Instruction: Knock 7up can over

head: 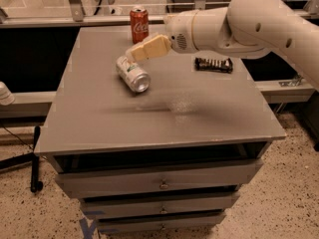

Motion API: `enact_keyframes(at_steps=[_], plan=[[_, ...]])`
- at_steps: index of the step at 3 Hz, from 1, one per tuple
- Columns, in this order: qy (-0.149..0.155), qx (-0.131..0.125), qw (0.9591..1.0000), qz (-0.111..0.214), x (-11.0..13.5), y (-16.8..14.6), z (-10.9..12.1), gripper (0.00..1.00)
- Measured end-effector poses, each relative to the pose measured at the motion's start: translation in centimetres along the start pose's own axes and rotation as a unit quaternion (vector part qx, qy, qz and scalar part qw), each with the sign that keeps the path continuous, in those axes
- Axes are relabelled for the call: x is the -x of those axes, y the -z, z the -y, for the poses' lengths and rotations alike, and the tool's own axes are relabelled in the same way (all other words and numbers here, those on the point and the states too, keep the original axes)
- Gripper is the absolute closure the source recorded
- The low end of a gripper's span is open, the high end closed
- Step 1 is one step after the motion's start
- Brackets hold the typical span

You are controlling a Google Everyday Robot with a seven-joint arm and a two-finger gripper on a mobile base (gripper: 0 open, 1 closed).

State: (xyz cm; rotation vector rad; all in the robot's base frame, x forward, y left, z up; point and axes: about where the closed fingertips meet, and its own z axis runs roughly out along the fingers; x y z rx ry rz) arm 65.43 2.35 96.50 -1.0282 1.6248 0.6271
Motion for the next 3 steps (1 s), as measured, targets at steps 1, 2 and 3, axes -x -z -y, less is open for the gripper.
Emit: enact_keyframes(at_steps=[1, 2, 3], plan=[[0.005, 0.004, 1.0, -0.005, -2.8, 3.7, 0.8, 0.0], [0.024, -0.007, 0.9997, 0.003, -5.6, 11.0, 3.0, 0.0], [0.041, -0.032, 0.9986, -0.009, -7.5, 19.2, 5.5, 0.0]])
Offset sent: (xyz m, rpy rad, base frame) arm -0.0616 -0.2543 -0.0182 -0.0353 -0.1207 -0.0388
